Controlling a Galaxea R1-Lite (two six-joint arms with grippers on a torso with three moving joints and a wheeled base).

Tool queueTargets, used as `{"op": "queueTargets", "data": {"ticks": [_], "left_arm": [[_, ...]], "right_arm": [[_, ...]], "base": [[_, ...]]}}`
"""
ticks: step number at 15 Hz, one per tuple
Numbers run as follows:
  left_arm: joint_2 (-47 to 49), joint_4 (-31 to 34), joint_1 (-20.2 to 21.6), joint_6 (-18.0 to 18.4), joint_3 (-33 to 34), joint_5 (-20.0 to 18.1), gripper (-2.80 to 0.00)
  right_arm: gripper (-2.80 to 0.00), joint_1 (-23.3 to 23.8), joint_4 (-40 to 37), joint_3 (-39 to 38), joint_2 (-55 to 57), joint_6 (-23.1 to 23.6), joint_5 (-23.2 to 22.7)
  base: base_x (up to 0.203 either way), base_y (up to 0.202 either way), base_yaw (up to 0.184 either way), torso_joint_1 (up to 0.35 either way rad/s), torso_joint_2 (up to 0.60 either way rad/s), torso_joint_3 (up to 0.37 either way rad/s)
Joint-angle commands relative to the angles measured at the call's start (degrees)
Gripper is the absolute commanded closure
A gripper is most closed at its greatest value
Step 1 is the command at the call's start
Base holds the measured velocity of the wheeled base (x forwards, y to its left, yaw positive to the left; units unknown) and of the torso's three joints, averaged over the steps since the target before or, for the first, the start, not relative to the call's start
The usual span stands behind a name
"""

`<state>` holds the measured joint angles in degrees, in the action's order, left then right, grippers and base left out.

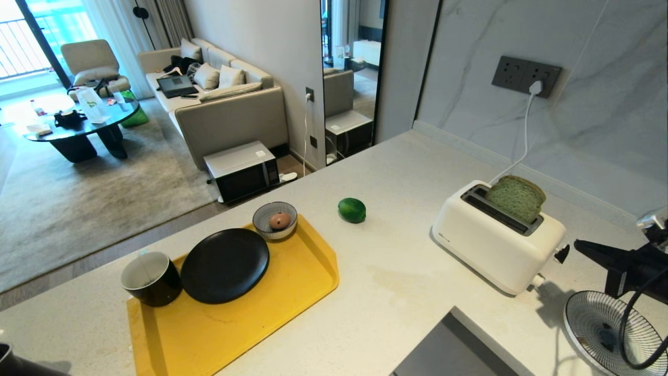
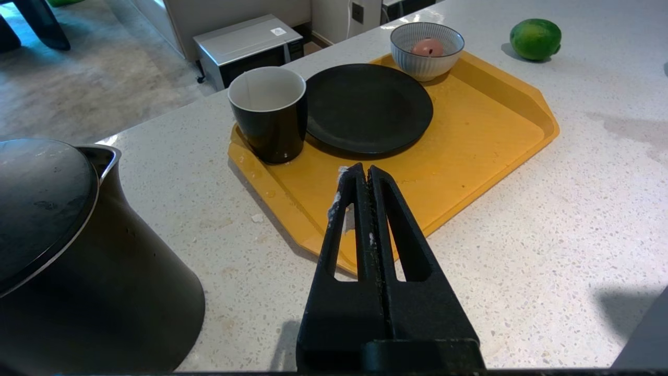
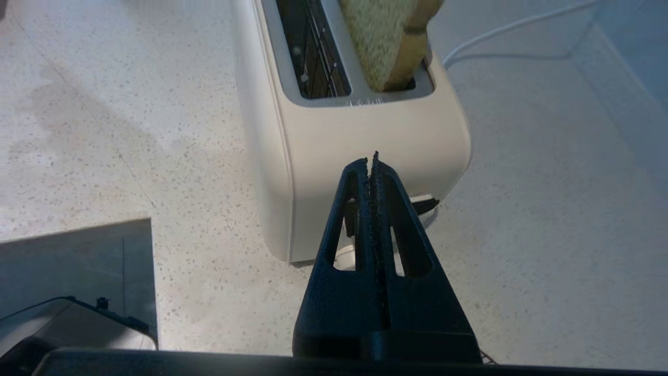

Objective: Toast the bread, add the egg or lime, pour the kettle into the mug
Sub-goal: Use a bread toaster, then put the baked bread on a plate

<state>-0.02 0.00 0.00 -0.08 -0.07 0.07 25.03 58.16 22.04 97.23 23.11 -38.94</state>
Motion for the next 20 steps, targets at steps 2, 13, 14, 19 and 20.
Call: {"op": "queueTargets", "data": {"ticks": [2, 13, 14, 19, 20], "left_arm": [[0.0, 0.0, 0.0, 0.0, 0.1, 0.0, 0.00], [0.0, 0.0, 0.0, 0.0, 0.0, 0.0, 0.00], [0.0, 0.0, 0.0, 0.0, 0.0, 0.0, 0.00], [0.0, 0.0, 0.0, 0.0, 0.0, 0.0, 0.00], [0.0, 0.0, 0.0, 0.0, 0.0, 0.0, 0.00]], "right_arm": [[0.00, 0.0, 0.3, -0.9, -6.0, 0.2, -0.2], [-2.80, -2.9, -1.6, 1.9, -7.7, -2.2, 0.4], [-2.80, -3.2, -2.2, 2.8, -7.6, -2.2, 2.8], [-2.80, -5.6, -15.3, 15.1, -4.2, -2.3, 10.6], [-2.80, -6.6, -16.7, 17.3, -2.6, -2.2, 10.7]], "base": [[0.000, 0.000, 0.000, 0.000, 0.00, 0.000], [0.000, 0.000, 0.000, 0.000, 0.00, 0.000], [0.000, 0.000, 0.000, 0.000, 0.00, 0.000], [0.000, 0.000, 0.000, 0.000, 0.00, 0.000], [0.000, 0.000, 0.000, 0.000, 0.00, 0.000]]}}
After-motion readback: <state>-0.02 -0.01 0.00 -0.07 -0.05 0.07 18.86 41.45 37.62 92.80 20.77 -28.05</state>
